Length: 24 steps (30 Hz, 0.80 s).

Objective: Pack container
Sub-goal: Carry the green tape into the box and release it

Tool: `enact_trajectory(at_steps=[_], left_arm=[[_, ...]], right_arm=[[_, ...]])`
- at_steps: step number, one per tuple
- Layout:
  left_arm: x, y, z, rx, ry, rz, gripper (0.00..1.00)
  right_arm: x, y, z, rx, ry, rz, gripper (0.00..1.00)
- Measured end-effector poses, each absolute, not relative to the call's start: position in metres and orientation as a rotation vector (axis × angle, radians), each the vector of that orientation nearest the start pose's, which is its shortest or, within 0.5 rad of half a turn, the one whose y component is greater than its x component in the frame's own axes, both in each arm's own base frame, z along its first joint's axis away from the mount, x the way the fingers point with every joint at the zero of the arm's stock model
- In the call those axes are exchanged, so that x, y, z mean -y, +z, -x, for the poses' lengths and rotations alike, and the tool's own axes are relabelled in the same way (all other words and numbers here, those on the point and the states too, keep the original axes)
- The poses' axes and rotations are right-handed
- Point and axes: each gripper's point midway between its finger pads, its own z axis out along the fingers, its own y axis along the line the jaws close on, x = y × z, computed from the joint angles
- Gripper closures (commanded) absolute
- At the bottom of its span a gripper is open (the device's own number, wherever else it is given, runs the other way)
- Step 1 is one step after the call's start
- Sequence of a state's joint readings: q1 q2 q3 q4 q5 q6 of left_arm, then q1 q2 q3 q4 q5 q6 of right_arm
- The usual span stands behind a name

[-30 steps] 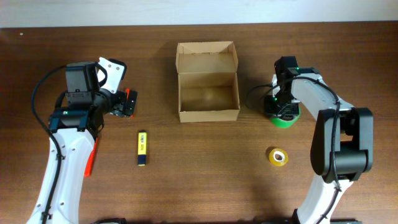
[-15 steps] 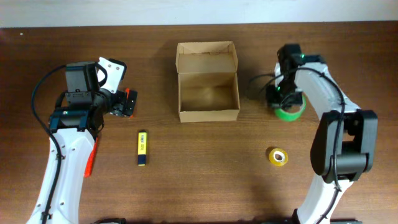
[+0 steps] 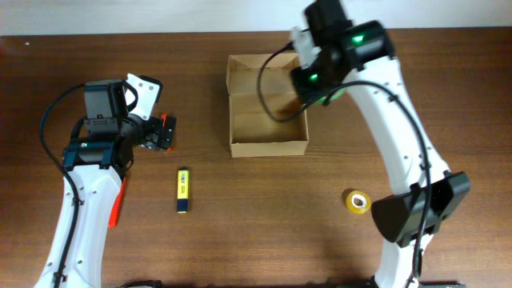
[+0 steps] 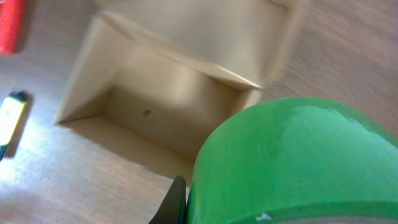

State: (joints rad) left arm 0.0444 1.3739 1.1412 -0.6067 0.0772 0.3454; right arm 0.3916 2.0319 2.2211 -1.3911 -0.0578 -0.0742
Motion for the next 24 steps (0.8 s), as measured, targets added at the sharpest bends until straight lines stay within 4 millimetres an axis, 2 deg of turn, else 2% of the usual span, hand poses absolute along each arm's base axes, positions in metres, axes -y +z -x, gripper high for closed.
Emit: enact_trajectory(at_steps=[2, 5, 6, 8, 11, 14, 21, 24], left_arm=[[-0.004, 0.192, -0.385, -2.376, 0.087, -0.396, 0.0], [-0.004, 0.192, -0.385, -2.376, 0.087, -0.396, 0.0], [-0.004, 0.192, -0.385, -2.376, 0.087, -0.396, 0.0], [-0.004, 0.191, -0.383, -2.382, 0.086, -0.397, 0.0], [-0.004, 0.187, -0.379, -2.404, 0.08, -0.4, 0.0], [-0.004, 0.186, -0.379, -2.408, 0.08, -0.4, 0.0], [-0.003, 0.186, -0.379, -2.408, 0.079, -0.4, 0.0], [-0.004, 0.186, -0.379, -2.408, 0.08, -0.4, 0.0]], right_arm=[[-0.212, 0.227, -0.406, -2.657, 0.177, 0.791, 0.96], [-0.239, 0.223, -0.392, -2.625, 0.191, 0.931, 0.96], [-0.245, 0.217, -0.39, -2.625, 0.189, 0.967, 0.97], [-0.252, 0.191, -0.392, -2.674, 0.176, 1.01, 0.96], [-0.255, 0.142, -0.4, -2.765, 0.144, 1.047, 0.96], [-0.254, 0.115, -0.407, -2.802, 0.131, 1.056, 0.97], [-0.226, 0.112, -0.428, -2.829, 0.131, 0.956, 0.96], [-0.223, 0.112, -0.43, -2.829, 0.136, 0.949, 0.96]])
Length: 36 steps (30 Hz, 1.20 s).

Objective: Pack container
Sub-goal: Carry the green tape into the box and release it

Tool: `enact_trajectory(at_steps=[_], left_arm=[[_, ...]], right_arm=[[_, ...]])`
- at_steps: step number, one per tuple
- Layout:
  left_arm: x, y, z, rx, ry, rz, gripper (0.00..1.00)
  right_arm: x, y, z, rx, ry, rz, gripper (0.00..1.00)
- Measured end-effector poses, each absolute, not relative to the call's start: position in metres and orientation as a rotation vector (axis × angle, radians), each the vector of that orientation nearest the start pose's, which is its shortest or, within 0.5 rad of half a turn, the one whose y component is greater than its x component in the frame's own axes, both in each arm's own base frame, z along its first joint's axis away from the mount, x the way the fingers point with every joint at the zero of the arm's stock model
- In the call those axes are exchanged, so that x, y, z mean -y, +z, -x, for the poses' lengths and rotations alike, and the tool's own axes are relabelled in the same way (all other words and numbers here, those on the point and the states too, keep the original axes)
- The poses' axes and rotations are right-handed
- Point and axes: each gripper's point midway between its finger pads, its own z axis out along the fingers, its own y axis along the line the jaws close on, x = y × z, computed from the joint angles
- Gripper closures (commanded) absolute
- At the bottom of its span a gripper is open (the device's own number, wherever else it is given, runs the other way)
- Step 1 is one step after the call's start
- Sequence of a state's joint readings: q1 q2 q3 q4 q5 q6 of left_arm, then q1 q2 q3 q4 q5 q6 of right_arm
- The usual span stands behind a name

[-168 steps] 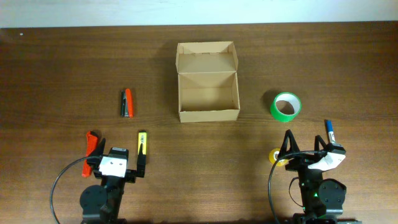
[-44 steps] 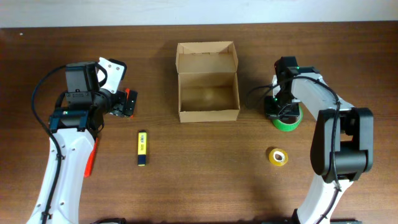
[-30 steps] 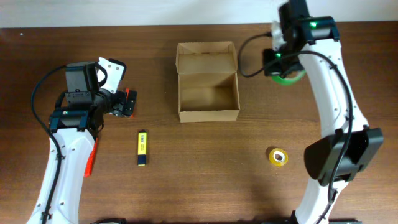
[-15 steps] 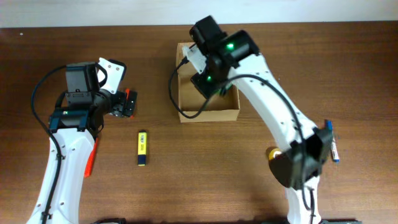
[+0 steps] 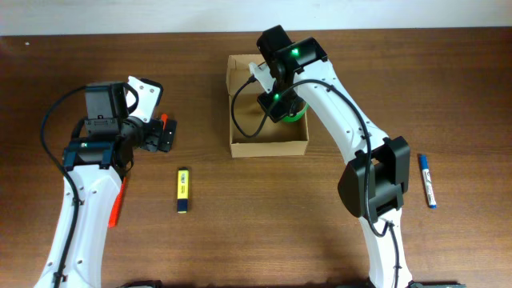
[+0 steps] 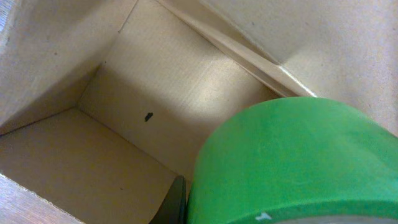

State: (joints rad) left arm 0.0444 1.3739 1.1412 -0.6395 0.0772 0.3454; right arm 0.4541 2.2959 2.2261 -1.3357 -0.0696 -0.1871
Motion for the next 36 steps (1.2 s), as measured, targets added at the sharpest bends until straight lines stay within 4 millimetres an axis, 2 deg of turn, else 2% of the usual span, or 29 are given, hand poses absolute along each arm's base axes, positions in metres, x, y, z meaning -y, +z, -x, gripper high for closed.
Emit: enact_trajectory(at_steps=[11, 16, 21, 26, 29, 30, 32, 33, 36], left_arm=[[-0.004, 0.186, -0.379, -2.408, 0.08, -0.4, 0.0], [-0.004, 0.186, -0.379, -2.409, 0.079, -0.399, 0.01], [-0.004, 0.186, -0.379, -2.409, 0.079, -0.4, 0.0], [-0.004, 0.186, -0.379, -2.41, 0.079, -0.4, 0.0], [-0.004, 0.184, -0.379, -2.413, 0.078, -0.4, 0.0], [-0.004, 0.184, -0.379, -2.413, 0.078, -0.4, 0.01], [-0.004, 0.184, -0.379, -2.413, 0.078, -0.4, 0.0], [-0.004, 0.184, -0.379, -2.414, 0.078, -0.401, 0.0], [-0.004, 0.184, -0.379, -2.414, 0.078, -0.401, 0.0]], right_arm=[[-0.228, 0.101, -0.426, -2.854, 0.166, 0.97, 0.96], [-0.23, 0.081, -0.421, -2.903, 0.18, 0.989, 0.96], [-0.232, 0.081, -0.423, -2.891, 0.183, 0.989, 0.96], [-0.231, 0.052, -0.418, -2.965, 0.177, 1.002, 0.97], [-0.23, 0.048, -0.417, -2.972, 0.176, 1.005, 0.96], [-0.231, 0.048, -0.417, -2.971, 0.176, 1.005, 0.93], [-0.23, 0.048, -0.417, -2.969, 0.175, 1.008, 0.64], [-0.23, 0.048, -0.417, -2.971, 0.177, 1.004, 0.55], [-0.231, 0.049, -0.416, -2.977, 0.182, 0.998, 0.51]])
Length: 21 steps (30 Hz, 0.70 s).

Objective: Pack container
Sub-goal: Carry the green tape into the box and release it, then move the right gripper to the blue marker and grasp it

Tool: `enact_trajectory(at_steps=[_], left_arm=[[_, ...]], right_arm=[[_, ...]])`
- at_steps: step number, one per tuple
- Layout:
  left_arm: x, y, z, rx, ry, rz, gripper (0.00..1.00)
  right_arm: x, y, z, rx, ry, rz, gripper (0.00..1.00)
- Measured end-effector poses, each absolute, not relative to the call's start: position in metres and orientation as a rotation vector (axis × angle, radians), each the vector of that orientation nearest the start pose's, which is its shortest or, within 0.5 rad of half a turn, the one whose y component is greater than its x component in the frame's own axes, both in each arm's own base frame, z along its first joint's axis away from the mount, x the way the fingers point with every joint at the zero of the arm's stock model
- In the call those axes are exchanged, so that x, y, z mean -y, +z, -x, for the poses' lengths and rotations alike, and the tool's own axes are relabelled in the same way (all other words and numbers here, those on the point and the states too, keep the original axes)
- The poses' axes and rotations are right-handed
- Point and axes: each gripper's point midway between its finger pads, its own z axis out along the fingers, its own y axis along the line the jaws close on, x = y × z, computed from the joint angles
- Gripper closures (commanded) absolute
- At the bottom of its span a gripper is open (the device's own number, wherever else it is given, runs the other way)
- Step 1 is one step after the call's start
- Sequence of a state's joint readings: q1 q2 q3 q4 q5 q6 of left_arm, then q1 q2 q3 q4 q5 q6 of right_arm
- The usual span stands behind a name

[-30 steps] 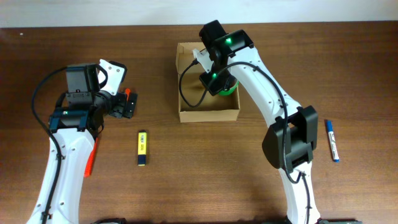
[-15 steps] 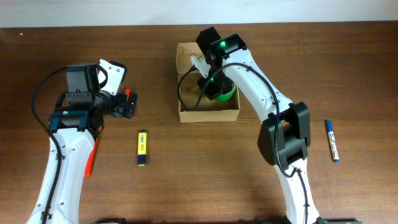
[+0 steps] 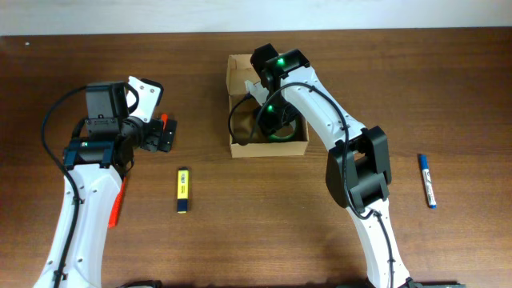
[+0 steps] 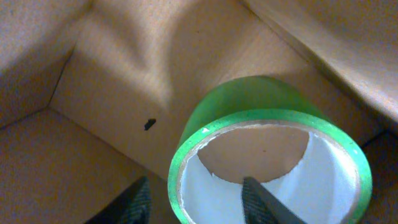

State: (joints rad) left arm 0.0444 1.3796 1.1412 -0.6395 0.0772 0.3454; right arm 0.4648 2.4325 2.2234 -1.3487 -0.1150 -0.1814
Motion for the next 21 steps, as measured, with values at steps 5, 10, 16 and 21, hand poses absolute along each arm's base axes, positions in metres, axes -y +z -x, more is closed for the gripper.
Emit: enact_trajectory(at_steps=[5, 10, 16, 21], left_arm=[[-0.004, 0.184, -0.379, -2.414, 0.078, -0.401, 0.0], [-0.004, 0.184, -0.379, -2.413, 0.078, -0.4, 0.01], [-0.004, 0.184, -0.379, -2.413, 0.084, -0.408, 0.0], [-0.006, 0.184, -0.379, -2.415, 0.101, -0.409, 0.0]], right_arm=[[-0.227, 0.05, -0.409, -3.012, 0.175, 1.006, 0.5], [-0.221, 0.129, -0.434, -2.877, 0.063, 0.89, 0.4], [-0.184, 0.229, -0.439, -2.712, -0.099, 0.662, 0.36], [-0.078, 0.28, -0.417, -2.668, -0.153, 0.319, 0.23]])
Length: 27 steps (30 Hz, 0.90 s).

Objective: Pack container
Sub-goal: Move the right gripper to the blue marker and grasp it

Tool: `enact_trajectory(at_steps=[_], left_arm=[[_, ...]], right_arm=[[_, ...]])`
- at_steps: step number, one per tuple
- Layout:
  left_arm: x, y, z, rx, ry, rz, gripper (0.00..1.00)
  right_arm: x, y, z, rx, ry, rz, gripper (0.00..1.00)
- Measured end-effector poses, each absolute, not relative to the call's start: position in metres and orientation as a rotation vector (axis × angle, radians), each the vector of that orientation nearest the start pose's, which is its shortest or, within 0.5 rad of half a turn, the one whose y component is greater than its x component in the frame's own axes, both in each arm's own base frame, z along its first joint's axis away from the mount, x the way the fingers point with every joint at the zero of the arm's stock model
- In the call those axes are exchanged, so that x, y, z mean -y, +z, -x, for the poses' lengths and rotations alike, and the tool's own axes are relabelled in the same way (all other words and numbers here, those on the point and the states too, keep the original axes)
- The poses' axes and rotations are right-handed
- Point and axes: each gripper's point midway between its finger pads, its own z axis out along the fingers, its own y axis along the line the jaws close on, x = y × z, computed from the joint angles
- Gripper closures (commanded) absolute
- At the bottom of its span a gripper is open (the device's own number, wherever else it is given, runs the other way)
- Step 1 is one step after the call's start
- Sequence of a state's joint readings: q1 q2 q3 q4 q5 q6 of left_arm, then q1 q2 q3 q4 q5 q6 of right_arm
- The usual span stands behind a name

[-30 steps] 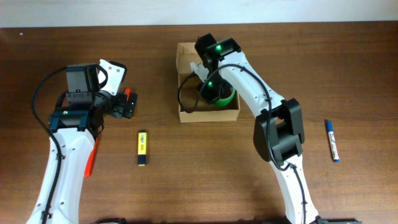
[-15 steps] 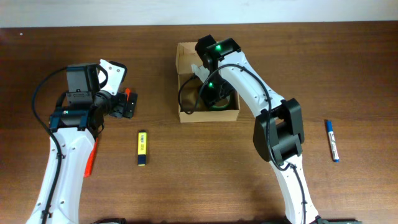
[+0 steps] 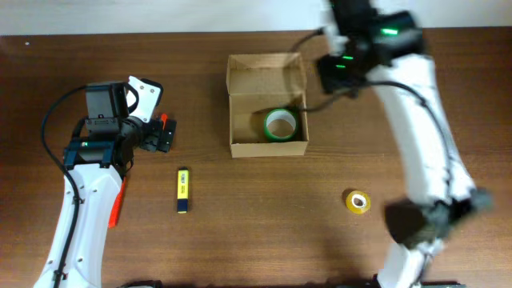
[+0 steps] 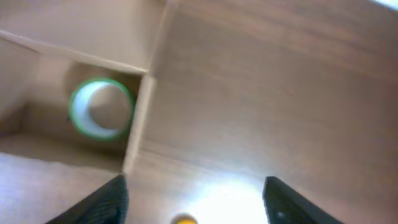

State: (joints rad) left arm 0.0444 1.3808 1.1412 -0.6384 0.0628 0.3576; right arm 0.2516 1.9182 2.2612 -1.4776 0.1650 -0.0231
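Observation:
The open cardboard box [image 3: 267, 104] sits at the table's back middle. A green tape roll [image 3: 280, 125] lies flat on the box floor near its front right corner, also seen as the green roll [image 4: 101, 108] in the right wrist view. My right gripper [image 4: 196, 205] is open and empty, raised over the bare wood just right of the box wall [image 4: 138, 124]. A yellow tape roll [image 3: 358, 201] lies front right. A yellow and blue marker [image 3: 183, 190] lies front left. My left gripper [image 3: 164, 134] rests left of the box.
An orange pen [image 3: 117, 204] lies partly under the left arm. The right arm [image 3: 416, 120] stretches across the table's right side, blurred. The table's back edge meets a white wall [image 3: 160, 16].
My right gripper was down inside the box, open around the green roll. Now it is up and to the right of the box, empty. The roll stays in the box.
My right gripper held the green roll at the box's right rim. Then it held the roll low inside the box. Then its fingers stood open with the roll resting on the box floor. Now it is clear of the box. The left arm has not moved.

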Motion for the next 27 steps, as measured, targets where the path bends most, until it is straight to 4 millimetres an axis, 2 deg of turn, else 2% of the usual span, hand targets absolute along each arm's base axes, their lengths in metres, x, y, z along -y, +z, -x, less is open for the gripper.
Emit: enact_trajectory(at_steps=[1, 3, 5, 7, 11, 14, 17, 19, 24, 27], left_arm=[[-0.006, 0.185, -0.381, -2.408, 0.104, -0.411, 0.0], [-0.007, 0.187, -0.384, -2.393, 0.109, -0.409, 0.0], [-0.007, 0.19, -0.387, -2.378, 0.113, -0.407, 0.0], [-0.007, 0.19, -0.388, -2.375, 0.117, -0.405, 0.0], [-0.007, 0.191, -0.388, -2.373, 0.117, -0.405, 0.0], [-0.007, 0.191, -0.388, -2.372, 0.118, -0.405, 0.0], [-0.008, 0.191, -0.388, -2.373, 0.12, -0.404, 0.0], [-0.008, 0.191, -0.388, -2.373, 0.121, -0.403, 0.0], [-0.008, 0.191, -0.388, -2.373, 0.122, -0.403, 0.01], [-0.008, 0.191, -0.388, -2.373, 0.122, -0.403, 0.0]], right_arm=[[-0.047, 0.293, -0.398, -2.649, -0.171, 0.229, 0.23], [0.002, 0.304, -0.356, -2.642, -0.212, 0.082, 0.22], [0.032, 0.296, -0.322, -2.671, -0.24, 0.004, 0.22], [0.051, 0.272, -0.308, -2.712, -0.255, -0.05, 0.22], [0.083, 0.192, -0.287, -2.86, -0.262, -0.157, 0.22], [0.103, 0.16, -0.278, -2.9, -0.229, -0.18, 0.21], [0.131, 0.152, -0.279, -2.888, -0.197, -0.238, 0.21], [0.146, 0.138, -0.279, -2.917, -0.183, -0.26, 0.21], [0.161, 0.103, -0.296, -2.97, -0.182, -0.183, 0.22], [0.163, 0.086, -0.296, -3.019, -0.166, -0.138, 0.22]])
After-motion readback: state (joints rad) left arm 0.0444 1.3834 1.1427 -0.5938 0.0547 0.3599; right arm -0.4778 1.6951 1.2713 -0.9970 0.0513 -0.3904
